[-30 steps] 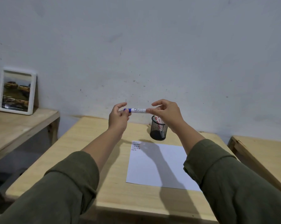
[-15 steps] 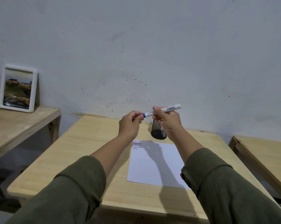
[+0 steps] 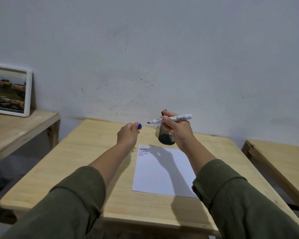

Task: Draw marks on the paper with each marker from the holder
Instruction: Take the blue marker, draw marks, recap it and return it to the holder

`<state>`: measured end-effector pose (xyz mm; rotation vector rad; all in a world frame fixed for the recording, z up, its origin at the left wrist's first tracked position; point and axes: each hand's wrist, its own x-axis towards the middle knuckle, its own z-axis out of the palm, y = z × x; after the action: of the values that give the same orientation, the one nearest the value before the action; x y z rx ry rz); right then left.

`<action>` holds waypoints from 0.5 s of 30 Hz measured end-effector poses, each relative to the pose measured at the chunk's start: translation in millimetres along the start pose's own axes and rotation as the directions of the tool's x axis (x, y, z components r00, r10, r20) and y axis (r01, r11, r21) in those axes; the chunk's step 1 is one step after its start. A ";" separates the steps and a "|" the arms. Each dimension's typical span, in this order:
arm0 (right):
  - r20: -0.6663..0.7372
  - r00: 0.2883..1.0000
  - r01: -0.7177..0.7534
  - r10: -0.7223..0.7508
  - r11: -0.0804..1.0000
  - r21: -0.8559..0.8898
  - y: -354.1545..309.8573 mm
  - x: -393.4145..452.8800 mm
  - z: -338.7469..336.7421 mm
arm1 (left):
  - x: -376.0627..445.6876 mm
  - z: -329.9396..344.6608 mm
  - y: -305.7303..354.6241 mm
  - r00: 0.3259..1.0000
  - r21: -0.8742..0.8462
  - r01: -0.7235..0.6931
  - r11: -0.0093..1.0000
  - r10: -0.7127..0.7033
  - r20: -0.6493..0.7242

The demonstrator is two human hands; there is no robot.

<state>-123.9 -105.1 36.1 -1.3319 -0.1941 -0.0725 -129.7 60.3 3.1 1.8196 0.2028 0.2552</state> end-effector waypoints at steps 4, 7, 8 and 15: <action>-0.037 0.999 -0.036 0.037 0.999 0.034 13.7 -4.9 -2.2 | 0.0 -7.6 -12.1 0.999 0.047 0.010 0.999 -0.007 -0.052; -0.061 0.995 -0.071 0.075 0.996 0.054 27.6 -11.3 -1.4 | -1.2 -10.2 -28.7 0.998 0.115 0.004 0.993 0.003 -0.062; -0.066 0.994 -0.081 0.085 0.995 0.051 33.0 -13.4 -1.6 | -2.5 -10.0 -35.1 0.998 0.127 0.008 0.992 -0.001 -0.057; -0.107 0.981 -0.158 0.162 0.987 0.043 66.2 -25.9 -3.6 | -10.9 -6.4 -70.9 0.998 0.314 0.005 0.949 -0.024 0.057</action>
<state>-138.2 -94.4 -32.8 -1.3011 0.0052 -0.0065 -142.3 81.6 -64.6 2.1384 0.2241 0.1642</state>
